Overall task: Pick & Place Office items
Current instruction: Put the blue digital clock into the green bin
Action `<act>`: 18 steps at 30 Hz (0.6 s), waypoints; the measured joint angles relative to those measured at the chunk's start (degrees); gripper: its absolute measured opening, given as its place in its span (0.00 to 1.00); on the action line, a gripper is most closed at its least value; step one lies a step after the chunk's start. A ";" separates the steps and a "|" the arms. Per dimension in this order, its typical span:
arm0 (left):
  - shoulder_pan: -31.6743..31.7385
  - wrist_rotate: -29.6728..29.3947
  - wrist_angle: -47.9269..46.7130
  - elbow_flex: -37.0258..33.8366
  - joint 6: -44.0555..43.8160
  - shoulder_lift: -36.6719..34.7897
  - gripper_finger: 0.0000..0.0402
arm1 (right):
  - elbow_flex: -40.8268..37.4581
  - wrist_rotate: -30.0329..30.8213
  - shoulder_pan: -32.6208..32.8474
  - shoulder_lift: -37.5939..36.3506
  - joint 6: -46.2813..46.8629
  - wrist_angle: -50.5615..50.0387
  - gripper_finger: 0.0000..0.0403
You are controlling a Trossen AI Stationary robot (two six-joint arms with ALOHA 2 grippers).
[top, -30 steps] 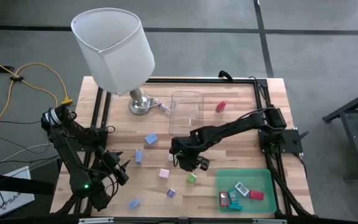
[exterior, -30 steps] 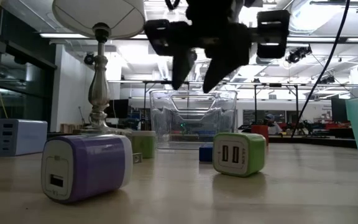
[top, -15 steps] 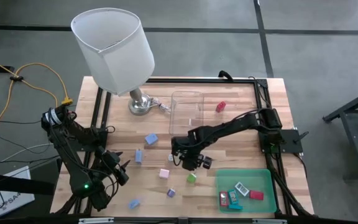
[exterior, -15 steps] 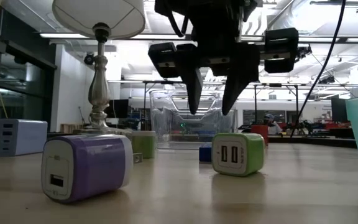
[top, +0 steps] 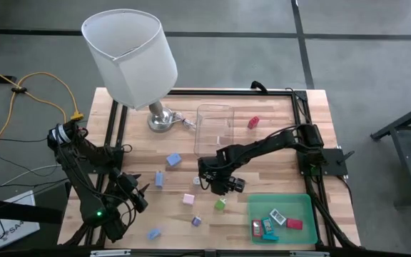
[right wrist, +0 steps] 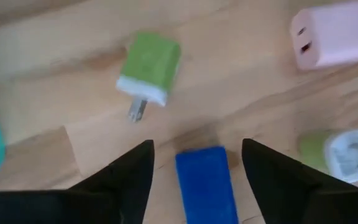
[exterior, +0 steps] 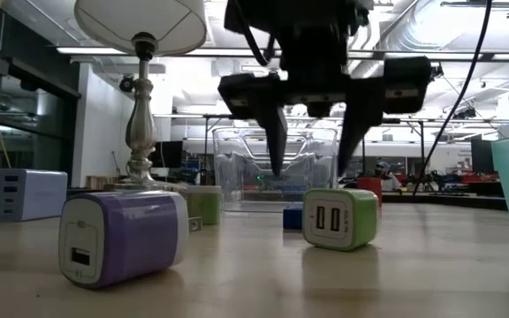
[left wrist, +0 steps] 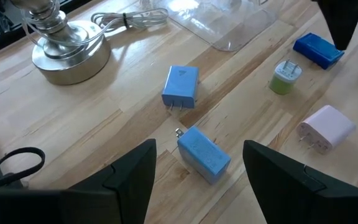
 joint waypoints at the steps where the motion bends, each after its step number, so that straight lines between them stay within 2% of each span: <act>1: 0.00 -0.01 0.03 0.00 0.00 0.00 0.58 | -0.46 0.17 -0.09 0.00 -0.52 0.00 0.58; 7: 0.00 -0.10 0.01 0.00 0.00 0.00 0.58 | -1.61 3.95 -0.47 0.00 -4.91 0.16 0.58; 18: 0.00 -0.13 -0.01 0.00 0.00 -0.01 0.58 | -1.65 4.62 -1.11 2.55 -9.01 1.17 0.58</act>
